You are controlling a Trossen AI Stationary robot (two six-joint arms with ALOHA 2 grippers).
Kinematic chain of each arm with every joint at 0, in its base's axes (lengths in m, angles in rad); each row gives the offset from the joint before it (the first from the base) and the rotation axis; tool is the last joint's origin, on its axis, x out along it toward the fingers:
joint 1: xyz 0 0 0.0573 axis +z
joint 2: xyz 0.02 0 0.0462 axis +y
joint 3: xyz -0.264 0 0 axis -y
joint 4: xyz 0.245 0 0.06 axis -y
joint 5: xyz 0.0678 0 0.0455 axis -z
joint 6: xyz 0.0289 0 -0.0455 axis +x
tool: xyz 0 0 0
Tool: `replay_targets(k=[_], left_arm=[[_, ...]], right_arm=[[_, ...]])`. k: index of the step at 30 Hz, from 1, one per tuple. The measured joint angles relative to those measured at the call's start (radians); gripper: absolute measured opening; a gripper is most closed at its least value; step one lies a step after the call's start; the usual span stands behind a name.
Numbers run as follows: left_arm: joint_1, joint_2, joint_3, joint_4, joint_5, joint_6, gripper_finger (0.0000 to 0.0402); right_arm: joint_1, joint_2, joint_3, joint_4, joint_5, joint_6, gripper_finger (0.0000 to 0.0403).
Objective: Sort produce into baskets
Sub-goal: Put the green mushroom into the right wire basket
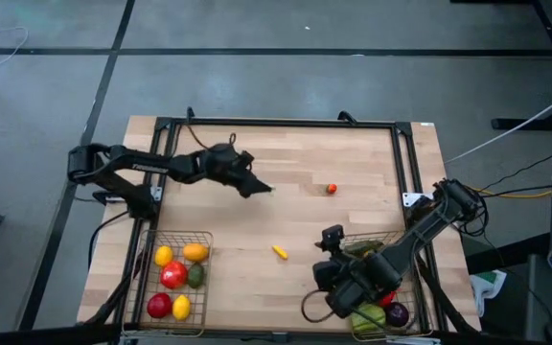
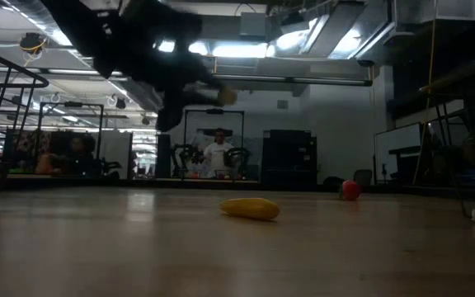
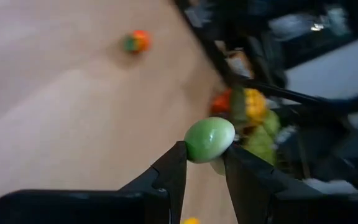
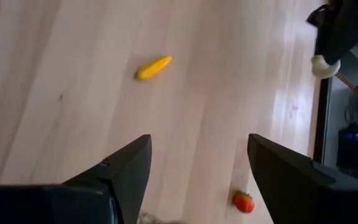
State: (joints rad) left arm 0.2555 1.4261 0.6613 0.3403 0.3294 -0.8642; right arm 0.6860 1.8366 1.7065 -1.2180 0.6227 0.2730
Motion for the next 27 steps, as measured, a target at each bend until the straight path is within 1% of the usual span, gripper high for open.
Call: replay_targets(k=[6,12,17,19,21,24,27], left_arm=[[-0.152,0.000,0.000,0.135,-0.095,-0.002,0.0100],[-0.274,0.000,0.000,0.193,-0.204,0.030,0.0100],[-0.370,0.002,0.000,0.204,-0.326,0.034,0.0100],[-0.404,0.007,0.001,0.230,-0.365,0.063,0.0100],[-0.434,0.019,0.020,0.248,-0.421,0.105,0.0100],[-0.468,0.063,0.088,0.255,-0.495,0.192,0.0100],[-0.492,0.144,0.186,0.255,-0.519,0.272,0.0100]], right_arm=[[-0.079,0.000,0.000,0.063,0.042,-0.016,0.0264],[-0.167,0.000,0.000,0.131,0.042,-0.022,0.0264],[-0.184,-0.007,0.000,0.130,0.048,-0.089,0.0264],[-0.181,-0.017,0.010,0.117,0.051,-0.098,0.0264],[-0.180,-0.029,0.034,0.096,0.050,-0.095,0.0264],[-0.182,-0.040,0.102,0.042,0.051,-0.089,0.0264],[-0.183,-0.043,0.199,-0.040,0.061,-0.089,0.0264]])
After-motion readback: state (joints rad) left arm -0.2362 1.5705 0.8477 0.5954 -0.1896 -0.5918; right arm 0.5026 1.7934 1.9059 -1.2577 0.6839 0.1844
